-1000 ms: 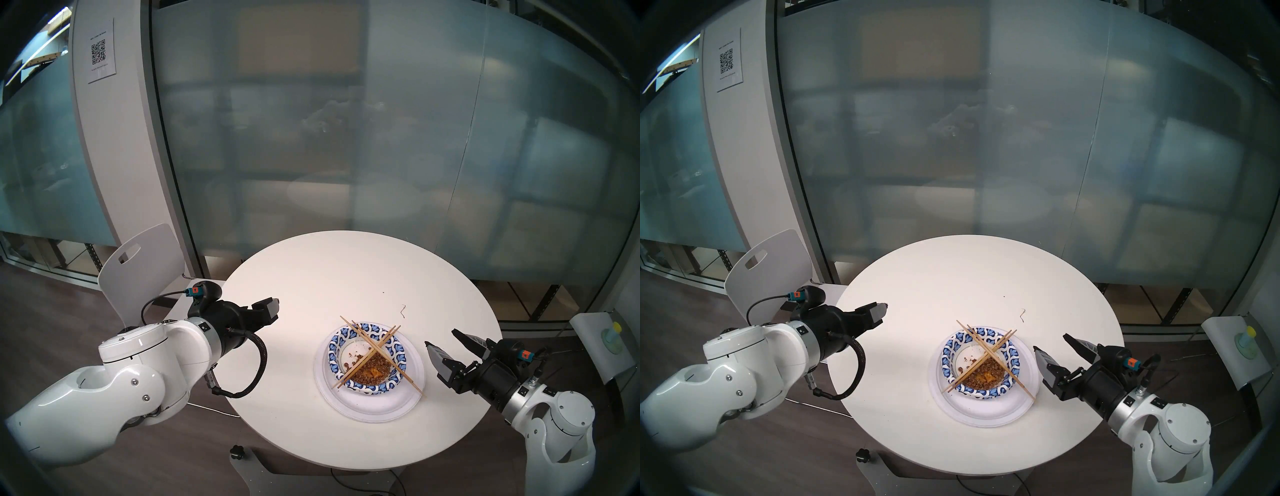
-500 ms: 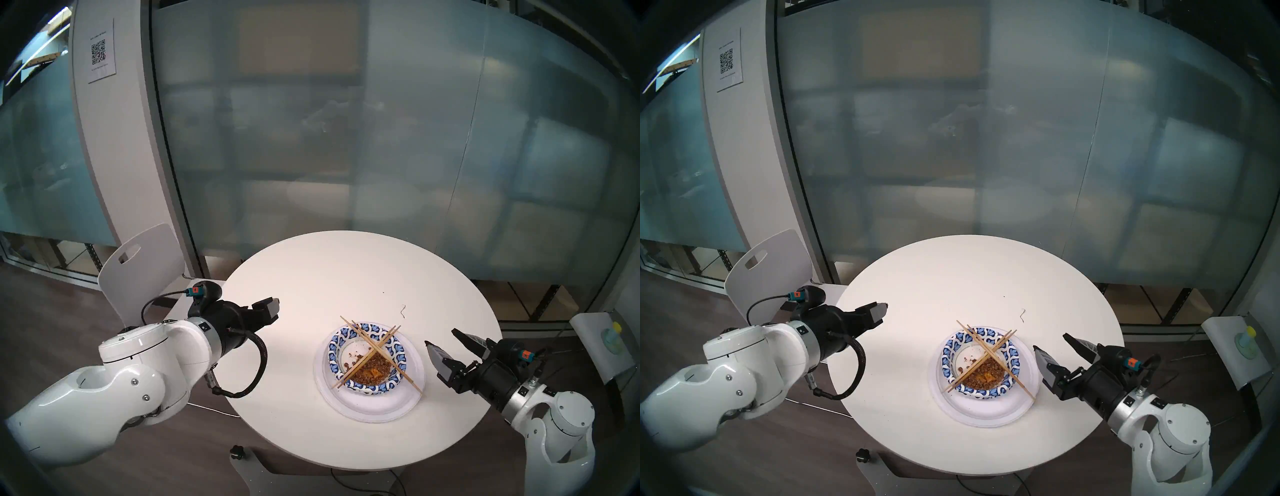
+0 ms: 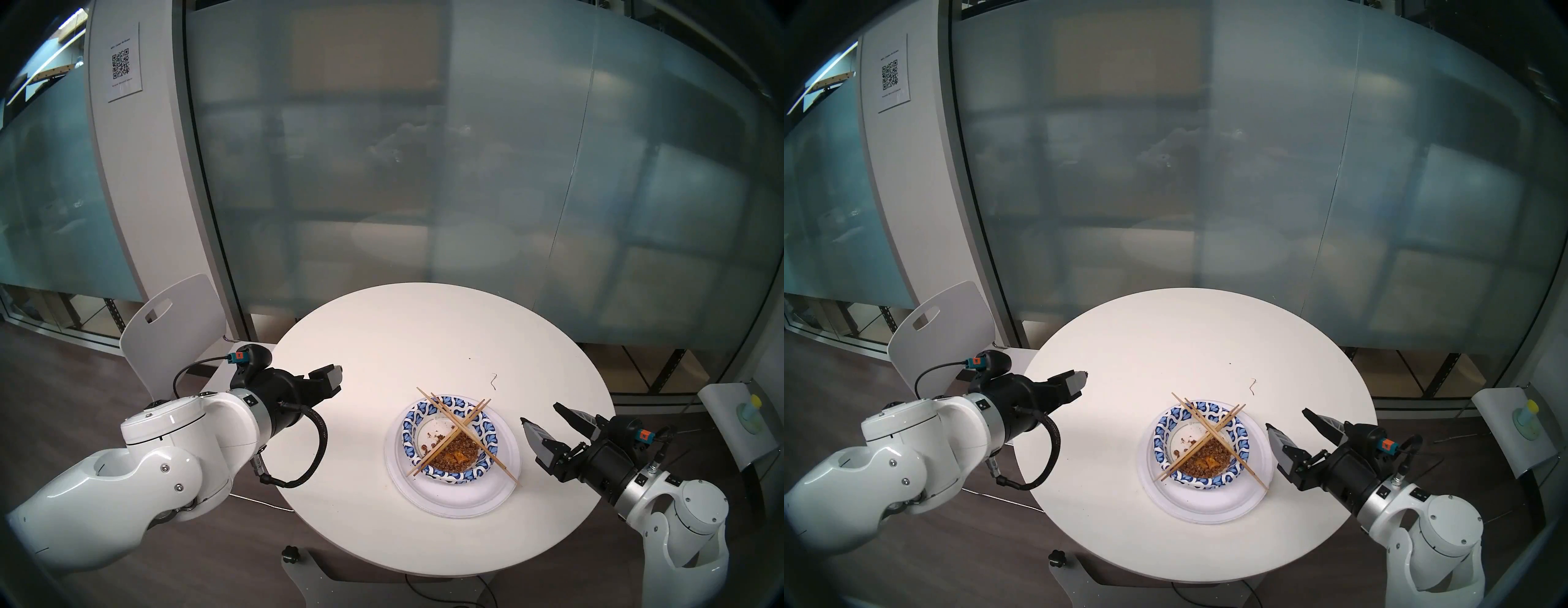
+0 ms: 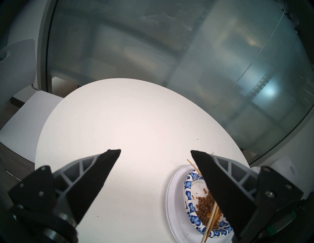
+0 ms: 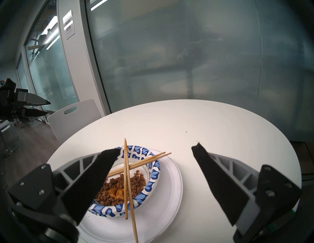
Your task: Stack the plates into one stack
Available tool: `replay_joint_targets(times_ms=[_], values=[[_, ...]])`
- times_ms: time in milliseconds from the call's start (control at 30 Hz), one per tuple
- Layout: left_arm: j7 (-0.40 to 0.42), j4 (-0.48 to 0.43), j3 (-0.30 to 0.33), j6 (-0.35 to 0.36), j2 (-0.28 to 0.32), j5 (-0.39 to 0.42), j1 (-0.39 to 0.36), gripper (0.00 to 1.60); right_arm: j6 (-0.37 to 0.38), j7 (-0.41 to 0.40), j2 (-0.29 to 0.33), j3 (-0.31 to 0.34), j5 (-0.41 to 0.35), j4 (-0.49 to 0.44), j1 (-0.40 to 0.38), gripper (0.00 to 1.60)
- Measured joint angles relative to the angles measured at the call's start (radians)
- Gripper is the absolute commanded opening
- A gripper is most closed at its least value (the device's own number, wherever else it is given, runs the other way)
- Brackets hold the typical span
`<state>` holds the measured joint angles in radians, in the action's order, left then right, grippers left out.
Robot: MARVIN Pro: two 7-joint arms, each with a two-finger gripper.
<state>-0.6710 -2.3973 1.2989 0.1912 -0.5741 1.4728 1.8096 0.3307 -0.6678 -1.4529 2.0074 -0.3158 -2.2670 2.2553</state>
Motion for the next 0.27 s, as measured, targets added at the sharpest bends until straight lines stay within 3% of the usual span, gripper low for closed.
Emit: replay_joint_targets(times_ms=[267], values=[[0.0, 0.0, 0.0, 0.0, 0.0, 0.0, 0.0, 1.6, 0.0, -0.003, -0.003, 0.001, 0.002, 0.0, -0.001, 1.6]])
